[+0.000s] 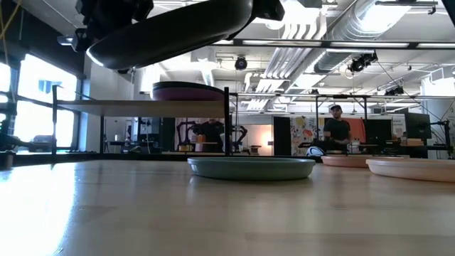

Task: Place and stack plates onto a shelf
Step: Stack the black plate on top of the black plate on the shelf

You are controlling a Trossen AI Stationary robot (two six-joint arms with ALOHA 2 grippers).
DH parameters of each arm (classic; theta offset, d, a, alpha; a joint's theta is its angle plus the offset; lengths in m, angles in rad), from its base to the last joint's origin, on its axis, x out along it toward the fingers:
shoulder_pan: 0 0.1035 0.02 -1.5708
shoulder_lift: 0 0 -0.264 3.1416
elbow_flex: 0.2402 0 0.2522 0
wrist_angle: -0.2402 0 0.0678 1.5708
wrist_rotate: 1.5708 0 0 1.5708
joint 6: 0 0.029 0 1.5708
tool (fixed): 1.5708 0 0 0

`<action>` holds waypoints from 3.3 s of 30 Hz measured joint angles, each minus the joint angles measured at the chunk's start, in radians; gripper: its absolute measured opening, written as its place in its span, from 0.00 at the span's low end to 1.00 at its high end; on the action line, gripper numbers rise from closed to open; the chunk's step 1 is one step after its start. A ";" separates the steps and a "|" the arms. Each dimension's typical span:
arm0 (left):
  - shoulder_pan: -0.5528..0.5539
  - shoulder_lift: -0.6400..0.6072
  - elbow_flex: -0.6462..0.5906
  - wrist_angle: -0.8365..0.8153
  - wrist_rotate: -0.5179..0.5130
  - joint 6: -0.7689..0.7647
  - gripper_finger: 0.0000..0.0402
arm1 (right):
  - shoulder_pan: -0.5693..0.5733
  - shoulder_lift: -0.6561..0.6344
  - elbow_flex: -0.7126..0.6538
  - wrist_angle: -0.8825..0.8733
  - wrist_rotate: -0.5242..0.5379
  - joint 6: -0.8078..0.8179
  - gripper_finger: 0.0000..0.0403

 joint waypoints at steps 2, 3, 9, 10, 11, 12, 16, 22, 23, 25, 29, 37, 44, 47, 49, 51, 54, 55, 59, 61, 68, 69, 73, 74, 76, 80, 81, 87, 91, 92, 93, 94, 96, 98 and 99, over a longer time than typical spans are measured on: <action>0.005 0.000 0.000 0.000 0.000 0.005 0.00 | 0.000 0.000 0.000 -0.005 0.000 0.000 0.29; 0.008 0.000 0.000 0.000 0.000 0.012 0.00 | 0.000 0.000 0.000 -0.006 -0.001 0.000 0.26; 0.025 0.000 0.000 0.001 0.011 0.023 0.01 | -0.003 0.000 0.000 -0.019 0.002 -0.021 0.03; 0.028 0.000 0.000 0.000 0.012 0.023 0.02 | -0.004 0.000 0.000 -0.019 0.004 -0.023 0.02; 0.032 0.000 0.000 0.000 0.011 0.023 0.02 | -0.005 0.000 0.000 -0.019 0.004 -0.019 0.03; 0.034 0.000 0.000 0.001 0.010 0.024 0.02 | -0.009 0.000 0.000 -0.020 0.002 -0.017 0.04; 0.043 0.000 0.000 0.005 0.009 0.025 0.04 | -0.017 0.000 0.000 -0.035 -0.001 -0.020 0.01; 0.060 0.000 0.000 0.012 0.004 0.023 0.04 | -0.035 0.000 0.000 -0.036 -0.003 -0.035 0.01; 0.064 0.000 0.000 0.013 0.004 0.023 0.04 | -0.036 0.000 0.000 -0.036 -0.004 -0.038 0.01; 0.071 0.000 0.000 0.017 0.004 0.023 0.04 | -0.037 0.000 0.000 -0.037 -0.003 -0.038 0.01; 0.085 0.001 0.000 0.030 0.018 0.036 0.04 | -0.049 0.000 0.000 -0.042 -0.007 -0.050 0.00; 0.118 0.001 -0.001 0.077 0.101 0.084 0.07 | -0.055 -0.002 0.000 -0.067 -0.014 -0.053 0.00; 0.141 0.001 -0.001 0.097 0.119 0.084 0.18 | -0.054 -0.002 0.000 -0.061 -0.014 -0.053 0.00; 0.157 0.001 -0.001 0.097 0.143 0.066 0.23 | -0.056 -0.002 0.000 -0.062 -0.014 -0.053 0.00; 0.173 -0.008 -0.001 0.094 0.184 0.071 0.25 | -0.058 -0.001 0.000 -0.066 -0.014 -0.053 0.00; 0.189 -0.021 0.000 0.098 0.211 0.084 0.26 | -0.060 -0.001 0.000 -0.072 -0.014 -0.053 0.00; 0.210 -0.055 0.000 0.101 0.216 0.094 0.26 | -0.066 0.000 0.000 -0.087 -0.020 -0.057 0.00; 0.215 -0.071 0.000 0.111 0.215 0.095 0.26 | -0.067 0.000 0.000 -0.090 -0.024 -0.059 0.00; 0.230 -0.137 0.000 0.133 0.194 0.104 0.26 | -0.078 0.000 0.000 -0.091 -0.026 -0.070 0.00; 0.235 -0.174 0.000 0.135 0.185 0.118 0.26 | -0.089 0.000 0.001 -0.088 -0.041 -0.088 0.00; 0.236 -0.292 0.000 0.130 0.158 0.166 0.26 | -0.162 0.000 0.002 -0.026 -0.097 -0.158 0.00; 0.236 -0.305 0.000 0.127 0.153 0.177 0.26 | -0.177 0.000 0.002 -0.011 -0.111 -0.172 0.00; 0.236 -0.350 0.000 0.129 0.144 0.232 0.26 | -0.242 0.000 0.003 0.045 -0.167 -0.210 0.00; 0.236 -0.360 0.000 0.129 0.140 0.247 0.26 | -0.259 0.000 0.003 0.054 -0.177 -0.217 0.00; 0.236 -0.378 0.000 0.129 0.117 0.272 0.26 | -0.298 0.000 0.003 0.068 -0.198 -0.235 0.00; 0.236 -0.405 0.000 0.129 0.037 0.308 0.26 | -0.379 0.000 0.003 0.113 -0.216 -0.241 0.00; 0.236 -0.410 0.000 0.128 0.018 0.323 0.26 | -0.400 0.000 0.003 0.127 -0.216 -0.241 0.00; 0.236 -0.424 0.000 0.129 -0.026 0.442 0.26 | -0.520 0.000 0.003 0.241 -0.269 -0.235 0.00; 0.235 -0.423 0.000 0.129 -0.026 0.522 0.26 | -0.585 0.000 0.003 0.330 -0.319 -0.185 0.00; 0.235 -0.423 0.000 0.128 -0.026 0.545 0.26 | -0.599 0.000 0.003 0.349 -0.322 -0.175 0.00; 0.235 -0.423 0.000 0.128 -0.026 0.565 0.26 | -0.612 0.000 0.003 0.367 -0.325 -0.166 0.00; 0.235 -0.423 0.000 0.128 -0.026 0.584 0.26 | -0.625 0.000 0.003 0.384 -0.326 -0.155 0.00; 0.236 -0.423 0.000 0.128 -0.026 0.614 0.26 | -0.649 0.000 0.003 0.408 -0.326 -0.137 0.00; 0.236 -0.423 0.000 0.128 -0.037 0.633 0.26 | -0.671 0.000 0.004 0.421 -0.326 -0.125 0.00; 0.236 -0.423 0.000 0.128 -0.043 0.634 0.26 | -0.681 0.000 0.004 0.424 -0.326 -0.124 0.00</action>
